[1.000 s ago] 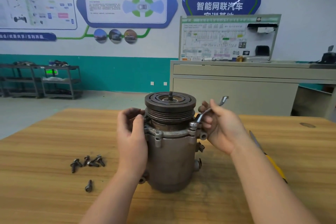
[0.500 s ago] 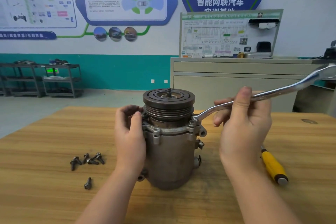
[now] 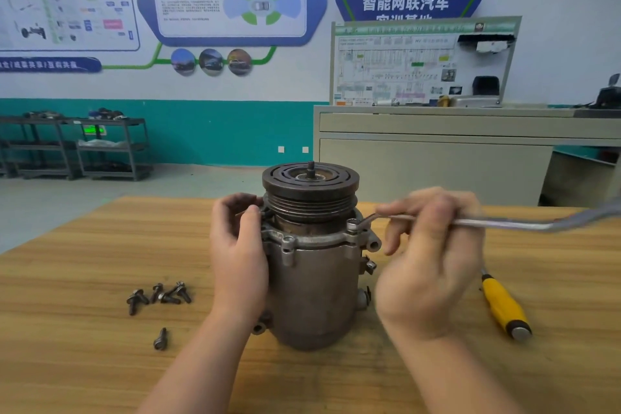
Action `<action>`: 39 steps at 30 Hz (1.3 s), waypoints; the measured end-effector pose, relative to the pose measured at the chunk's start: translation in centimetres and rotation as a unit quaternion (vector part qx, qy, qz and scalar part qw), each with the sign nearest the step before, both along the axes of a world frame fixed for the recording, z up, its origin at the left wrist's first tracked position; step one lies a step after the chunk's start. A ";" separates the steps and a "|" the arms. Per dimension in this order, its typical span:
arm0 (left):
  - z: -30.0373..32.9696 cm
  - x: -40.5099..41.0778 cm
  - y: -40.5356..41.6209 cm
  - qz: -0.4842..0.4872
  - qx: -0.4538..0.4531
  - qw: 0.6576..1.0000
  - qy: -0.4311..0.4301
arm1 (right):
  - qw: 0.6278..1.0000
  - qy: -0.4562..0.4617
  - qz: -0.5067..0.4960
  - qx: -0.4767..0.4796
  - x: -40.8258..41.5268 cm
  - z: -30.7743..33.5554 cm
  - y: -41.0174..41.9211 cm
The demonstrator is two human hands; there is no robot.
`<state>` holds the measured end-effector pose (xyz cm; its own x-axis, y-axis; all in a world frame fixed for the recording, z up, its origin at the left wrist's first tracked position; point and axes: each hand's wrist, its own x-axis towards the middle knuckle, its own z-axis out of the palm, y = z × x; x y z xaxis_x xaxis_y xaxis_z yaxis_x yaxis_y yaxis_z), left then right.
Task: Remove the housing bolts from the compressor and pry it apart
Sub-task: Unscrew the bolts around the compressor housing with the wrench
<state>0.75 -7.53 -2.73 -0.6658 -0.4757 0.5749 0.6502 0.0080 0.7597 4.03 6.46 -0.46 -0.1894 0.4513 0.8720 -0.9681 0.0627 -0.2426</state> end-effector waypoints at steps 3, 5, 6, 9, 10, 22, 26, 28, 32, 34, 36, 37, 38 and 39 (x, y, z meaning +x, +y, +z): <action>0.1 0.0 0.1 -0.002 0.004 1.000 -0.002 | 0.956 -0.207 0.123 -0.166 -1.6 0.8 1.4; 0.1 0.0 0.1 -0.008 0.007 1.000 -0.004 | 0.895 -0.335 0.226 -0.191 -3.1 1.1 2.4; 0.1 0.0 0.0 -0.010 0.008 1.000 -0.004 | 0.863 -0.384 0.269 -0.189 -3.7 1.3 2.7; 0.0 0.0 0.0 -0.009 0.005 1.000 -0.003 | 0.809 -0.434 0.344 -0.198 -4.4 1.4 3.3; 0.0 0.0 0.0 -0.010 0.004 1.000 -0.003 | 0.807 -0.421 0.356 -0.214 -4.4 1.4 3.4; -0.1 -0.1 0.0 0.000 -0.002 1.000 0.002 | 0.993 -0.116 0.015 -0.011 -0.1 1.9 1.6; 0.0 -0.1 0.0 0.006 -0.005 1.000 0.003 | 0.981 0.027 -0.106 0.158 0.5 1.3 1.1; 0.1 -0.1 0.1 0.005 -0.003 1.000 0.005 | 0.960 0.076 -0.152 0.223 0.5 1.0 0.9; 0.0 0.0 0.1 0.012 -0.012 1.000 0.005 | 0.947 0.091 -0.165 0.258 0.5 0.9 1.0; 0.0 -0.1 0.0 0.004 -0.003 1.000 0.003 | 0.956 0.080 -0.163 0.231 0.3 0.9 1.3; 0.0 -0.1 0.0 0.003 -0.003 1.000 -0.001 | 0.964 0.062 -0.161 0.201 0.1 0.9 1.5; 0.0 0.0 0.1 0.004 -0.003 1.000 -0.003 | 0.965 0.057 -0.160 0.197 0.1 1.0 1.6; 0.0 -0.1 0.1 0.003 -0.002 1.000 -0.003 | 0.965 0.057 -0.161 0.201 0.1 1.0 1.5; -0.1 0.0 0.0 0.002 0.000 1.000 -0.002 | 0.962 0.063 -0.158 0.212 0.2 0.9 1.4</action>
